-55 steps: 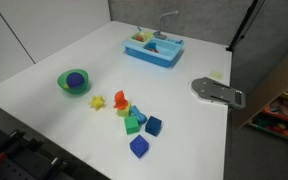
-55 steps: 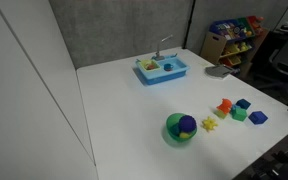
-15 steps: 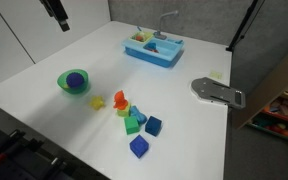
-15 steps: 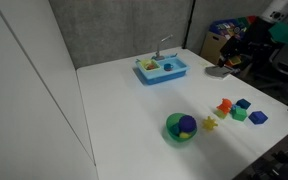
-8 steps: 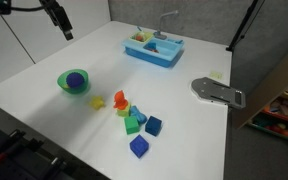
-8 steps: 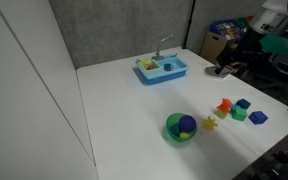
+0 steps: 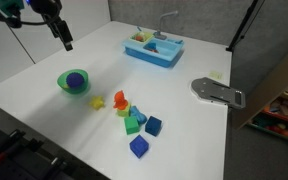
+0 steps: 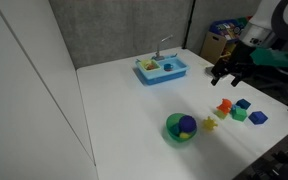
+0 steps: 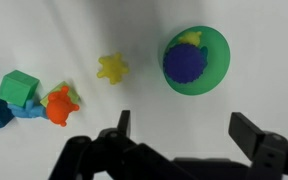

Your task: Remove the purple ball from the bowl and put it on the table

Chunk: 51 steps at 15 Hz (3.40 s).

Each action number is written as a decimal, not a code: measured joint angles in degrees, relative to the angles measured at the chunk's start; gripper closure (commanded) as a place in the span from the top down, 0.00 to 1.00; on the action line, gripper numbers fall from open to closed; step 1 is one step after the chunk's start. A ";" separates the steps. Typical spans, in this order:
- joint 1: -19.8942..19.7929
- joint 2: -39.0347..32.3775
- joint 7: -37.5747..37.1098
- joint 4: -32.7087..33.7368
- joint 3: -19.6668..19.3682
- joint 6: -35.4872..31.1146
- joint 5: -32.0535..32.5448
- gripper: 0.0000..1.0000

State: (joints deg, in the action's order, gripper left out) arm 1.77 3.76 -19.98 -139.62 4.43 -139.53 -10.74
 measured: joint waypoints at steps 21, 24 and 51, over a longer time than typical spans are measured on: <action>8.05 -26.14 7.89 6.22 1.12 -12.46 10.45 1.00; 8.34 -26.92 7.90 7.09 1.08 -12.48 10.70 1.00; 12.67 -37.28 7.89 16.63 -2.14 -12.80 15.26 0.51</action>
State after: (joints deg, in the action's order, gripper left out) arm 14.43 -33.51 -12.09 -122.99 2.30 -152.33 4.52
